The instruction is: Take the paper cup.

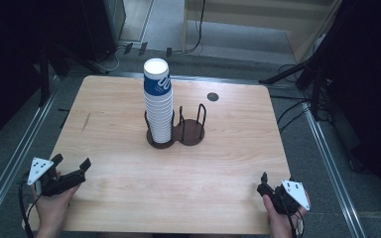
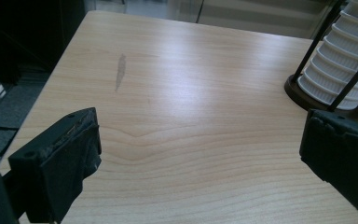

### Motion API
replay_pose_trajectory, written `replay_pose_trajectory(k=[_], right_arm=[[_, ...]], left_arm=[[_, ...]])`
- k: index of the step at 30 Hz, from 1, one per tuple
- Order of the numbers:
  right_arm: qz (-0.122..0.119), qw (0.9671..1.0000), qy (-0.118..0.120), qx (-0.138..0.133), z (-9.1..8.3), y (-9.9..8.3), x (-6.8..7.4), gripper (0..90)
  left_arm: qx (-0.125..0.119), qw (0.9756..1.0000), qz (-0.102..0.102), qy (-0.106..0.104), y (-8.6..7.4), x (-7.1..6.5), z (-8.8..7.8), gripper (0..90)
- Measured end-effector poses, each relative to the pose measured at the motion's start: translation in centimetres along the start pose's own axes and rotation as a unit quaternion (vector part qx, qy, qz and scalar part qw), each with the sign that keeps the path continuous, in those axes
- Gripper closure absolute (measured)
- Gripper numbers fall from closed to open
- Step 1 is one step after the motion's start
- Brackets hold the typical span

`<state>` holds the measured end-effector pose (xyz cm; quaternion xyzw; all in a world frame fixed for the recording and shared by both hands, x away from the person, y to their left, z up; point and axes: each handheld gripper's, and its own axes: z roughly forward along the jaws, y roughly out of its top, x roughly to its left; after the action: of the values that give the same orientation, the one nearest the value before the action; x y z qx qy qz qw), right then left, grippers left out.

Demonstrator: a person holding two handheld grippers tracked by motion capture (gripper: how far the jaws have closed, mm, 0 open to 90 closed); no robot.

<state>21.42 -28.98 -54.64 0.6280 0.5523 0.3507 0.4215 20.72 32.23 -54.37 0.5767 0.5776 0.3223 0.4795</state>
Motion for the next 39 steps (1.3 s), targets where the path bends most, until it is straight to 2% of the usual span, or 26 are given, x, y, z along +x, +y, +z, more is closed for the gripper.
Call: replay_pose_trajectory(k=[2,6,10,14,21,23,26,29,31,32,33,34,36,39], right_arm=[[-0.003,1.0000,0.002,0.001,0.0,0.0,0.0,14.0],[-0.007,1.0000,0.001,-0.005,-0.1,-0.1,0.1,14.2],[-0.020,0.9996,0.009,-0.016,-0.3,-0.2,0.3,15.6],[-0.020,0.9996,0.020,-0.006,-0.1,-0.1,0.2,16.2],[-0.028,0.9992,0.030,0.003,0.0,0.2,0.2,16.0],[-0.018,0.9991,0.037,0.004,0.0,0.4,0.0,16.1],[0.001,0.9992,0.039,0.003,-0.5,1.1,0.0,15.9],[0.003,0.9992,0.038,-0.007,-1.0,1.7,0.0,15.9],[0.010,0.9991,0.038,-0.015,-1.3,2.1,-0.2,15.9],[0.010,0.9990,0.039,-0.018,-1.4,2.2,-0.2,15.9],[0.010,0.9990,0.039,-0.018,-1.4,2.2,-0.2,15.9],[0.010,0.9992,0.033,-0.021,-1.6,2.5,-0.1,15.9],[0.008,0.9991,0.034,-0.024,-1.8,2.8,0.0,15.9],[0.004,0.9989,0.038,-0.029,-2.1,3.4,0.5,15.4]], left_arm=[[-0.006,1.0000,0.005,-0.002,-0.1,-0.3,0.2,0.0],[-0.031,0.9992,-0.001,-0.026,-0.4,-0.3,0.7,0.0],[-0.028,0.9994,0.003,-0.018,-0.3,-0.3,0.8,0.0],[-0.024,0.9995,0.001,-0.020,-0.3,-0.3,0.8,0.0],[-0.013,0.9996,0.023,-0.014,-0.5,-0.9,1.2,0.0],[-0.003,0.9995,0.031,-0.003,-0.4,-1.2,1.2,0.0],[-0.004,0.9992,0.039,0.001,-0.4,-1.4,0.9,0.0],[-0.002,0.9991,0.042,0.004,-0.4,-1.4,0.9,0.0],[0.004,0.9988,0.045,0.020,-0.5,-1.5,1.1,0.0],[0.005,0.9983,0.049,0.030,-0.5,-1.6,1.1,0.0],[0.005,0.9983,0.049,0.030,-0.5,-1.6,1.1,0.0],[0.004,0.9972,0.060,0.044,-0.5,-1.9,1.0,0.0],[0.010,0.9966,0.065,0.049,-0.5,-2.0,1.2,0.0],[0.007,0.9968,0.063,0.049,-0.5,-2.1,1.2,0.0]])
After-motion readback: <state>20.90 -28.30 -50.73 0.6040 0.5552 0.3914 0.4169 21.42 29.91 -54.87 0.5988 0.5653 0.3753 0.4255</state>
